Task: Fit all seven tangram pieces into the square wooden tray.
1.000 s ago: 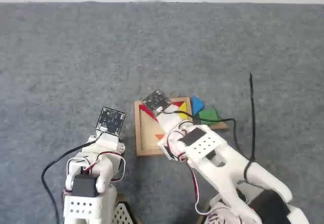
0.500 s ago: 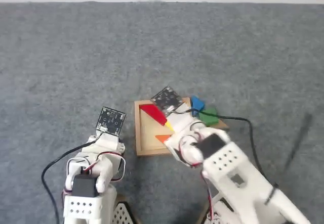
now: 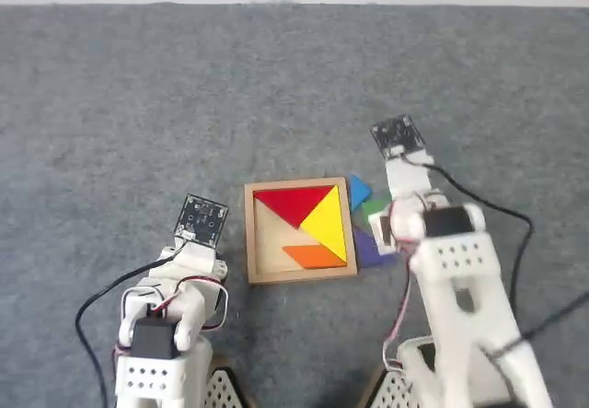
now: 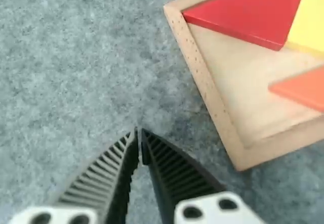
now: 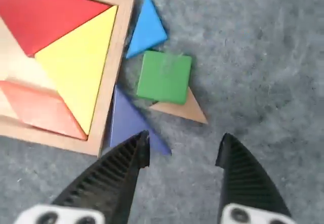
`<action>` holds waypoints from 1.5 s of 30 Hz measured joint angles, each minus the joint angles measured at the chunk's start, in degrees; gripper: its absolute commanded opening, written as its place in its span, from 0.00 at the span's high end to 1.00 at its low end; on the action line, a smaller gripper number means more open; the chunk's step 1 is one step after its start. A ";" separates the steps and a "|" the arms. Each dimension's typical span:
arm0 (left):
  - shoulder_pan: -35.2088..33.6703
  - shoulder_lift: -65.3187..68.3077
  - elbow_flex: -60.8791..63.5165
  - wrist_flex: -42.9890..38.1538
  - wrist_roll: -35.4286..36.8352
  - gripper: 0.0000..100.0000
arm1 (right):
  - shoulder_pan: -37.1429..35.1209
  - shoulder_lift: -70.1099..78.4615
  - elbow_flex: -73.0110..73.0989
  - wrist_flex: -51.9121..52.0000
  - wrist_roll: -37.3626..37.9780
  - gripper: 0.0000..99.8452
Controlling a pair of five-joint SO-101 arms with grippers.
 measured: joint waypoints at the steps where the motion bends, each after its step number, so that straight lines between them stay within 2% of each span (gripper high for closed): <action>1: 0.00 0.00 0.00 0.00 0.00 0.99 | -0.09 2.90 -2.02 0.00 0.00 0.77; 6: 0.00 0.00 0.00 0.00 0.00 0.99 | -0.18 18.29 -12.48 0.00 0.44 0.77; 12: 0.00 0.00 0.00 0.00 0.00 0.99 | -1.49 29.10 -17.49 0.00 8.18 0.76; 17: 0.00 0.00 0.00 0.00 0.00 0.99 | -5.89 32.53 -18.02 0.00 9.41 0.76; 30: 0.00 0.00 0.00 0.00 0.00 0.99 | -6.24 37.98 -19.87 -3.43 11.08 0.76; 38: 0.00 0.00 0.00 0.00 0.00 0.99 | -1.05 42.55 -21.71 -3.52 10.99 0.76; 45: 0.00 0.00 0.00 0.00 0.00 0.99 | -0.97 42.55 -21.71 -3.52 10.99 0.77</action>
